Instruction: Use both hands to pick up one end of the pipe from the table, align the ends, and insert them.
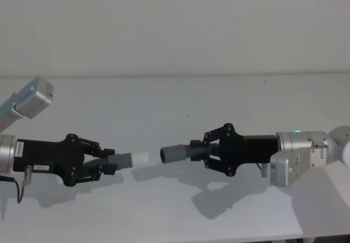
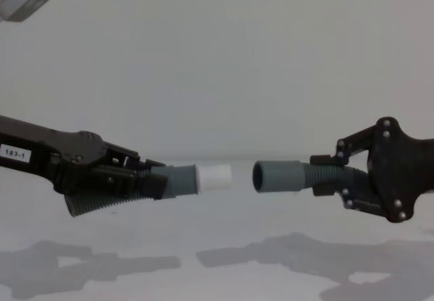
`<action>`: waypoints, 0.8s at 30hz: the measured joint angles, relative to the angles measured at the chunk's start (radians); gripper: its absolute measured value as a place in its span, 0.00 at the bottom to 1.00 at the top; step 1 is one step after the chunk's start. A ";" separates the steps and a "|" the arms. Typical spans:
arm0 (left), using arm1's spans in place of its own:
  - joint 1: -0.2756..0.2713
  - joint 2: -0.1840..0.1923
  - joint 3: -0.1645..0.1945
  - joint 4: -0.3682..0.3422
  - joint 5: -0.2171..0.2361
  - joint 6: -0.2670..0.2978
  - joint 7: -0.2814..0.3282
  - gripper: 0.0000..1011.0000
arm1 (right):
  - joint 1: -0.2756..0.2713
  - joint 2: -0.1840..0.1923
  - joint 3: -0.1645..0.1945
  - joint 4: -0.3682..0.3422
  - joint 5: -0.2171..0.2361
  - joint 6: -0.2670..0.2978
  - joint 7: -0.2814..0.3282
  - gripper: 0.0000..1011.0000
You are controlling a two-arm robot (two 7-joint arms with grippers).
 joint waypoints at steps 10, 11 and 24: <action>0.000 0.000 0.000 0.000 0.000 0.000 0.000 0.32 | 0.007 -0.009 -0.008 0.009 -0.009 0.001 -0.010 0.22; 0.000 0.000 0.000 0.000 0.000 0.000 0.000 0.32 | 0.008 -0.010 -0.010 0.011 -0.011 0.001 -0.011 0.22; 0.000 0.000 0.000 0.000 0.000 0.000 0.000 0.32 | 0.018 -0.019 -0.023 0.023 -0.014 0.000 -0.020 0.22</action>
